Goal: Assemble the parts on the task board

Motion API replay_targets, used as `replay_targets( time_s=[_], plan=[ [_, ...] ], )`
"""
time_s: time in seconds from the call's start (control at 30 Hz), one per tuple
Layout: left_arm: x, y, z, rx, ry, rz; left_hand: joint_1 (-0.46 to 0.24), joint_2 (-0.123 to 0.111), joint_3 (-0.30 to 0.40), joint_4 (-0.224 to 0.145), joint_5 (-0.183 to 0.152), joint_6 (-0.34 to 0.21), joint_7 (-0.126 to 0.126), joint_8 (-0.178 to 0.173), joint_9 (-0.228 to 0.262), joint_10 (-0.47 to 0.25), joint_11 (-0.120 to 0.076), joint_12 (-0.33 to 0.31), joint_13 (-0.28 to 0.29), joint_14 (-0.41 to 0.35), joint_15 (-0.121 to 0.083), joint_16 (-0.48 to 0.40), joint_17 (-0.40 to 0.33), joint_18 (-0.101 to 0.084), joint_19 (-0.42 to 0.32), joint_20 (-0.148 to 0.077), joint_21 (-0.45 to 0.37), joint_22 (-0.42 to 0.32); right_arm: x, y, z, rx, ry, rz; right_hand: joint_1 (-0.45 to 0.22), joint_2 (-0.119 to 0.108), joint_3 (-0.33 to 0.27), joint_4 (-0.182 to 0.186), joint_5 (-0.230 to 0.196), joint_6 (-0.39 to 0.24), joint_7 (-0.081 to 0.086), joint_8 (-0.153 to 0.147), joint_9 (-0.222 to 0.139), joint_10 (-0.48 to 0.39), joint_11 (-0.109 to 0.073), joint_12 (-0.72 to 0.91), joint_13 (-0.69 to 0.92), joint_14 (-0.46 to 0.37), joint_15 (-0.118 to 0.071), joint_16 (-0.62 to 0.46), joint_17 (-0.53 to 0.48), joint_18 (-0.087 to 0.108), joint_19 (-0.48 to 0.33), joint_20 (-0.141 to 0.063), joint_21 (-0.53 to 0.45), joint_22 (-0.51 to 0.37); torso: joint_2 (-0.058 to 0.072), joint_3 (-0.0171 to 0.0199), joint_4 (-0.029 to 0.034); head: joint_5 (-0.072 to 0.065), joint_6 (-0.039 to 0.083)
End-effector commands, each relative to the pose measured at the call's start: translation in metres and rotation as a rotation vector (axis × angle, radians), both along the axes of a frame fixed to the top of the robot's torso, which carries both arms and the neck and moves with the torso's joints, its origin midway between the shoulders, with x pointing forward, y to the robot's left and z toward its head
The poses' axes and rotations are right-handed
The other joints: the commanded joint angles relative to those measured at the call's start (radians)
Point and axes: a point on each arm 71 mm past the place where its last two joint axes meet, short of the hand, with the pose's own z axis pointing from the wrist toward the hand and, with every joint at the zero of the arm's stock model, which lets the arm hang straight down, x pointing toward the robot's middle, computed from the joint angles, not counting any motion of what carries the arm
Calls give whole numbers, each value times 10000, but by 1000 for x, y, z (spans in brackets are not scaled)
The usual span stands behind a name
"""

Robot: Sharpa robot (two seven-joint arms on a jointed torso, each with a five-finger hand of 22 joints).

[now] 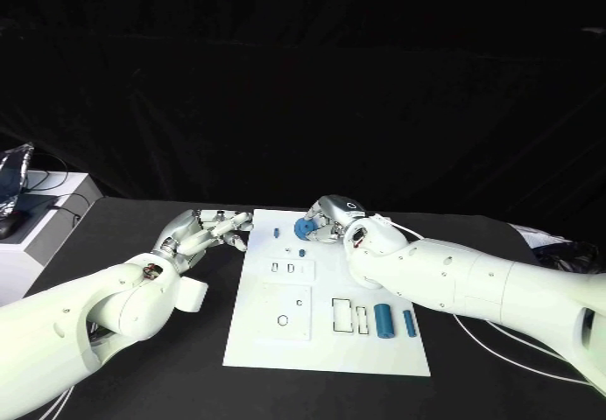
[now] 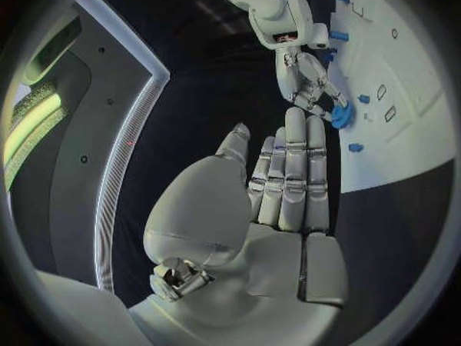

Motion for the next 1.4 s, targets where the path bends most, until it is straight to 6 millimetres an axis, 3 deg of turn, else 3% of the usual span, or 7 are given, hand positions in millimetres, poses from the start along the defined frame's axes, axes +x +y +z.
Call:
replay_targets(
  time_s=[0.03,0.43,0.73,0.83,1.07,1.2,1.4],
  plan=[
    [-1,-3,1,-71,-68,-190,20,-76,30,-6,-37,-53,-13,-27,3,-59,19,-40,6,-2,-3,-8,-14,87,-63,-6,34,-15,1,1,0,-139,-185,130,-92,-44,10,-13,-13,350,202,37,162,-14,52,-41,731,22,-48,-11,7,-126,774,-140,-26,1489,5,-20,-16,12,7],
    [-1,-2,1,-58,-59,-176,20,-76,30,-6,-37,-53,-13,-27,3,-59,19,-40,6,-2,-3,-8,-14,87,-63,-6,34,-15,4,2,-4,-327,46,84,-114,-88,-16,16,-64,271,232,34,142,-51,76,-115,708,16,-34,-29,-2,-117,766,-127,-73,1480,12,-13,-16,57,37],
    [-1,-2,1,-54,-51,-174,20,-76,30,-6,-37,-53,-13,-27,3,-59,19,-40,6,-2,-3,-8,-14,87,-63,-6,34,-15,8,3,-6,-374,293,104,-160,-197,-121,133,-210,-110,372,24,62,-191,169,-340,593,12,30,-57,-9,-99,757,-75,-140,1471,15,-18,-14,54,39],
    [-1,-2,1,-52,-46,-174,20,-76,30,-6,-37,-53,-13,-27,3,-59,19,-40,6,-2,-3,-8,-14,87,-63,-6,34,-15,9,5,-7,-405,556,243,-230,-259,-261,320,-465,-660,550,20,0,-331,293,-513,476,8,124,-50,10,-74,752,-2,-174,1468,14,-20,-11,49,38],
    [-1,-2,1,-41,-35,-161,-2,-84,31,-16,-35,-75,-1,-26,3,-87,28,-40,6,-3,1,-10,-16,90,-71,-1,51,-43,10,6,-9,-432,746,333,-314,-420,-919,861,-448,-1006,625,18,9,-520,365,-664,264,-2,210,-30,43,-12,754,106,-211,1467,13,-12,2,48,27],
    [-1,-2,1,-34,-29,-149,-2,-84,31,-16,-35,-75,-1,-26,3,-87,28,-40,6,-3,1,-10,-16,90,-71,-1,51,-43,10,6,-9,-442,837,376,-416,-700,-1219,1514,-499,-1107,635,20,18,-593,401,-637,125,-11,236,-27,50,21,757,156,-235,1466,8,-15,-8,69,16],
    [0,-2,1,-24,-16,-128,0,-85,33,-25,-33,-97,19,-27,3,-112,39,-39,6,-2,6,-9,-15,93,-70,0,55,-50,9,5,-10,-440,941,411,-387,-742,-1195,1604,-483,-1029,617,25,24,-581,381,-579,110,-3,234,-8,74,14,762,151,-194,1475,10,-10,-10,75,25]
  ],
)
